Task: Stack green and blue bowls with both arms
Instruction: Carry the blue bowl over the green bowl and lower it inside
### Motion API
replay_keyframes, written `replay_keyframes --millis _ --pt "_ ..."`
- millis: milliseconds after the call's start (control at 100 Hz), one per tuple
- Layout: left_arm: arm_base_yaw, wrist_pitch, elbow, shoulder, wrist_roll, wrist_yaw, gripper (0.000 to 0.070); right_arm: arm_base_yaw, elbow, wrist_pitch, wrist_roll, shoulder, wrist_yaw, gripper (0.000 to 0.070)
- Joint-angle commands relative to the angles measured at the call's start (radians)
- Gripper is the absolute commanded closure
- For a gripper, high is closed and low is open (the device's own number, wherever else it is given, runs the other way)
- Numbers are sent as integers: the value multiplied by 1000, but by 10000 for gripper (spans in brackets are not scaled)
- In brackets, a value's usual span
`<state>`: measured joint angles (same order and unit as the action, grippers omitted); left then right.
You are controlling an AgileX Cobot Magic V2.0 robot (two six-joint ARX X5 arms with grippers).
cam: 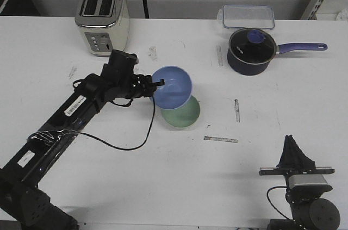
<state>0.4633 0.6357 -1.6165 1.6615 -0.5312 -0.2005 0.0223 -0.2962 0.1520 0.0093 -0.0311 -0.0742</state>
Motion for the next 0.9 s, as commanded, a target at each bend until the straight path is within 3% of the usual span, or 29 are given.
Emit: replay_keyframes --millis 0,270,740,890 --pt "29 -32 -23 23 -42 -1 699 2 -2 -10 16 5 3 685" --pt "95 -39 -23 107 -61 -1 699 2 -2 -10 16 5 3 685" --pt "95 -40 -23 206 -56 3 697 2 -2 -10 16 5 3 685" --pt "95 -32 -23 215 -48 37 696 2 -2 -10 16 5 3 685"
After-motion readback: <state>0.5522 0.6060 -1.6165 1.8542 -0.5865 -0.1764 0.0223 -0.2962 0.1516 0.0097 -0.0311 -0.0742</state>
